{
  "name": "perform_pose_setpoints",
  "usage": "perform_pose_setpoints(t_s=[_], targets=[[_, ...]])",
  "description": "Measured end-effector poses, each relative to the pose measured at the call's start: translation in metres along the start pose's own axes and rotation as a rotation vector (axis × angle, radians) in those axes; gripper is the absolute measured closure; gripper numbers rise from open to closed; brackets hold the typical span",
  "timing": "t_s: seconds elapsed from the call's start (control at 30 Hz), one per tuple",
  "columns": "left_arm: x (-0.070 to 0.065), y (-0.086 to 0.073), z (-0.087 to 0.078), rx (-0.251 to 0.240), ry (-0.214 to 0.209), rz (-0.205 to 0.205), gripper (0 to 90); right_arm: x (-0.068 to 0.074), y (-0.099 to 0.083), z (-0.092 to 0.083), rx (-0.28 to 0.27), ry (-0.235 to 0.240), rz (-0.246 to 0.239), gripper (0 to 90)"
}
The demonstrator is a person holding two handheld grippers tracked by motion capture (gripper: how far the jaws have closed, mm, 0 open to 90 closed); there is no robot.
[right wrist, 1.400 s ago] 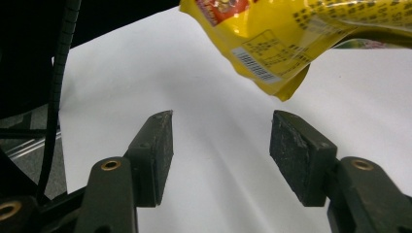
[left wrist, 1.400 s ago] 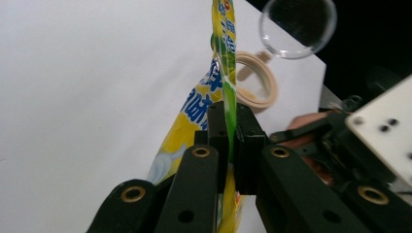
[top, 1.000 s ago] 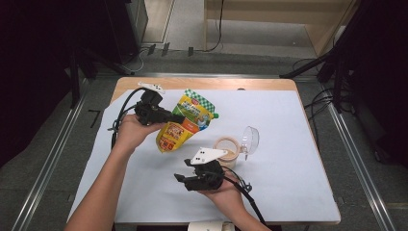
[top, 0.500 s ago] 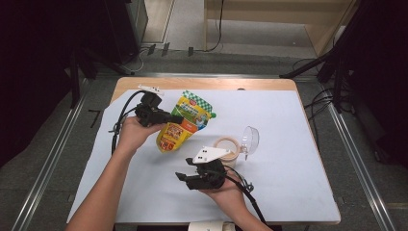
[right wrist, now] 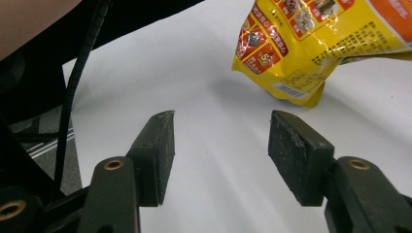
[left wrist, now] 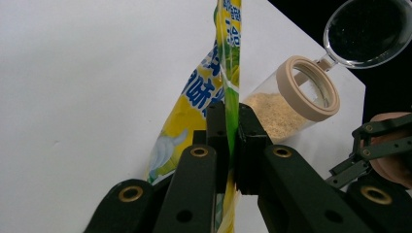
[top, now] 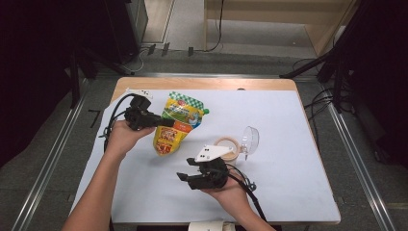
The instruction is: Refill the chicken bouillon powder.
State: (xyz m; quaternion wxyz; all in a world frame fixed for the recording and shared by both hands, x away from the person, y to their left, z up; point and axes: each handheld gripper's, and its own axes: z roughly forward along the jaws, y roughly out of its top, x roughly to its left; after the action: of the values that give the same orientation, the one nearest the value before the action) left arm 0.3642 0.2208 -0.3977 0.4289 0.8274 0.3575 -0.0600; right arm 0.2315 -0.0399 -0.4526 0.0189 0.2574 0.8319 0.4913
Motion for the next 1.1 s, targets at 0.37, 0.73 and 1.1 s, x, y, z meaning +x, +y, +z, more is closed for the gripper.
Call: perform_pose_setpoints(t_s=[0.37, 0.73, 1.1], targets=[[0.004, -0.018, -0.014, -0.021, -0.004, -0.024, 87.2, -0.004, 0.004, -0.015, 0.003, -0.011, 0.009, 43.8], [0.006, -0.028, -0.021, -0.034, -0.007, -0.039, 86.4, -0.007, 0.0, -0.026, 0.036, -0.051, -0.009, 43.8], [0.002, -0.042, -0.028, -0.044, -0.009, -0.027, 84.7, -0.014, 0.0, -0.037, 0.021, -0.063, 0.003, 44.2]])
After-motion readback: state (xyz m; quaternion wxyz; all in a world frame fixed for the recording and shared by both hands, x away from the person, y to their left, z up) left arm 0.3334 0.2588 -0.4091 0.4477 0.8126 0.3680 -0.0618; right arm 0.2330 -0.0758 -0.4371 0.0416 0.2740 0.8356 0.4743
